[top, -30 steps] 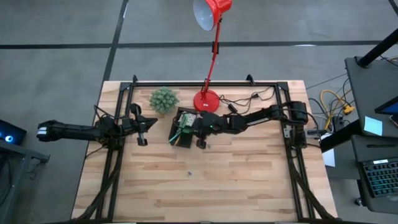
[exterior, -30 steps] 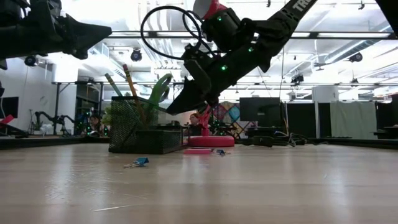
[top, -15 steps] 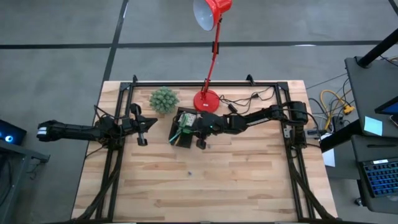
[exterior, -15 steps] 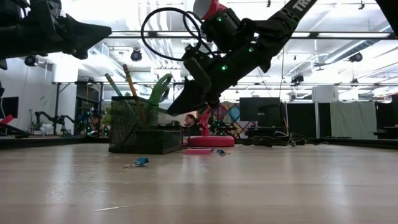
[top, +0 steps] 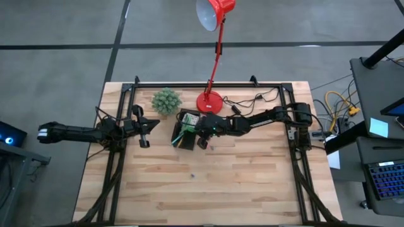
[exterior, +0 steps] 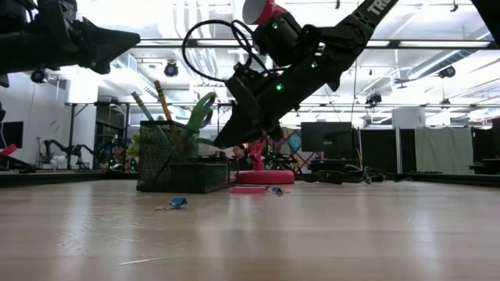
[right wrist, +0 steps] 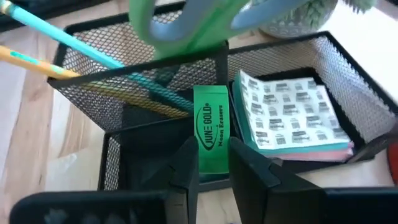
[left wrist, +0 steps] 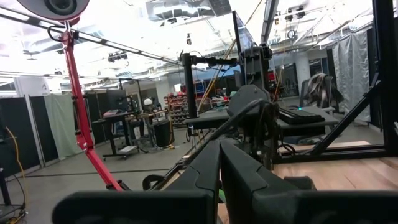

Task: Pick and place office supplies into organizer
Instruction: Put the green eraser in the black desk organizer

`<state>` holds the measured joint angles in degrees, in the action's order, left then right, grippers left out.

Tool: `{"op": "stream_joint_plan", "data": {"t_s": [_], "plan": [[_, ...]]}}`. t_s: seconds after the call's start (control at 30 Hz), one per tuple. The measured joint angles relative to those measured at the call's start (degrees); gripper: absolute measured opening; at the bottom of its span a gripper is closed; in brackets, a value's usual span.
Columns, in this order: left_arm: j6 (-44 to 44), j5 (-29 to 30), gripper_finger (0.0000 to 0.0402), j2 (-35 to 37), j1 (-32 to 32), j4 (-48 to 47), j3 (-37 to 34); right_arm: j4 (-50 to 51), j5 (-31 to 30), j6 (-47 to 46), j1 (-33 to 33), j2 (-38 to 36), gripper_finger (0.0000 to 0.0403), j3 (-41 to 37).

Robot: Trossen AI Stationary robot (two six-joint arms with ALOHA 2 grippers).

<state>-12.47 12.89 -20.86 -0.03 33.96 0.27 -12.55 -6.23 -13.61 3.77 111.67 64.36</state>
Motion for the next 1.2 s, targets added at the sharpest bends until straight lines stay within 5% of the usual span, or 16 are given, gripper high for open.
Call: {"op": "stream_joint_plan", "data": {"t_s": [0.8, 1.2], "plan": [[0.0, 0.02, 0.0, 0.0, 0.01, 0.04, 0.0, -4.37, 1.22, -1.41, -0.11, 3.72, 0.0069, 0.24], [0.0, 0.02, 0.0, 0.0, 0.01, 0.02, 0.0, -4.38, 1.19, -0.79, -0.11, 3.72, 0.01, 1.01]]}}
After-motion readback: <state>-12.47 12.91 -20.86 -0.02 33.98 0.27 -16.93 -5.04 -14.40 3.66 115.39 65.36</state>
